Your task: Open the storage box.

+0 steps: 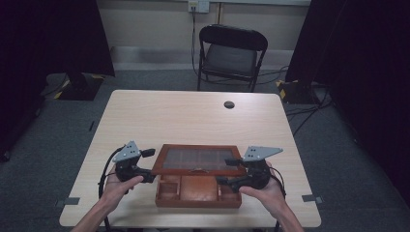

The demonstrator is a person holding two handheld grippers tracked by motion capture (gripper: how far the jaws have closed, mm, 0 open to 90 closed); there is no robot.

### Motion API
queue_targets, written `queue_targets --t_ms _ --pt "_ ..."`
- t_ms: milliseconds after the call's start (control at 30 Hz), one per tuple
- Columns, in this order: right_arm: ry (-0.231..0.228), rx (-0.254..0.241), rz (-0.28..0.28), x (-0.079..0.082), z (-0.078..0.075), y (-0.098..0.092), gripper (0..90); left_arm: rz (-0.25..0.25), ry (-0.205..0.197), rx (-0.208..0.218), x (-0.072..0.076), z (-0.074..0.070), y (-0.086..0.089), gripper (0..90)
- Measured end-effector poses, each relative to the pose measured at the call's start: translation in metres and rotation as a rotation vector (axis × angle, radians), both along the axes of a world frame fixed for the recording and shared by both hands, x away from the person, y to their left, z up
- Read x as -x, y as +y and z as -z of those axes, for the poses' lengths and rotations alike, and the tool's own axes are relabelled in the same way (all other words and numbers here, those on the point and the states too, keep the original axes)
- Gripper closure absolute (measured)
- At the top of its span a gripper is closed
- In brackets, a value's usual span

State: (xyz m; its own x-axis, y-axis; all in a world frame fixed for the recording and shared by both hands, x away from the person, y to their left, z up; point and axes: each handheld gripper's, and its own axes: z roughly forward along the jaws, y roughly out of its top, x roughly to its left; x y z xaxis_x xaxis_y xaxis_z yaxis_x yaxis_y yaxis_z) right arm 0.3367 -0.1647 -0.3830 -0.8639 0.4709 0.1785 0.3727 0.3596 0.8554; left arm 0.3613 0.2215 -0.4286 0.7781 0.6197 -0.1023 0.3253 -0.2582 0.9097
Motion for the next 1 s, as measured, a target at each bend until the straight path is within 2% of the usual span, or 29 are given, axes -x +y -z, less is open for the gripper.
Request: queue_targets --t_ms 100,167,400,500,600,667,767,1000 --pt "-0.012 0.001 0.012 -0.001 -0.001 -0.001 24.5 0.005 0.006 0.001 -0.002 -0.002 0.0 18.1" --pt "-0.018 0.011 0.017 -0.002 -0.001 -0.001 24.4 -0.01 0.014 0.001 -0.003 -0.002 0.0 15.9" --pt "-0.027 0.028 0.031 -0.008 -0.001 -0.004 25.3 0.002 0.036 0.018 -0.004 -0.005 0.001 19.3" --pt "-0.039 0.028 0.045 -0.011 -0.002 -0.006 25.4 0.006 0.027 0.014 -0.007 -0.01 0.0 20.3" --pt "-0.065 0.052 0.064 -0.014 -0.004 -0.007 26.1 0.002 0.017 0.025 -0.009 -0.014 0.0 22.1" --pt "-0.075 0.042 0.071 -0.016 -0.006 -0.009 28.3 0.001 0.027 0.041 -0.009 -0.014 0.0 23.4" --pt "-0.083 0.041 0.096 -0.02 -0.006 -0.012 28.9 0.005 0.068 0.058 -0.012 -0.014 0.001 23.5" --pt "-0.075 0.012 0.112 -0.026 -0.004 -0.017 36.7 0.01 0.062 0.062 -0.016 -0.017 0.0 27.1"
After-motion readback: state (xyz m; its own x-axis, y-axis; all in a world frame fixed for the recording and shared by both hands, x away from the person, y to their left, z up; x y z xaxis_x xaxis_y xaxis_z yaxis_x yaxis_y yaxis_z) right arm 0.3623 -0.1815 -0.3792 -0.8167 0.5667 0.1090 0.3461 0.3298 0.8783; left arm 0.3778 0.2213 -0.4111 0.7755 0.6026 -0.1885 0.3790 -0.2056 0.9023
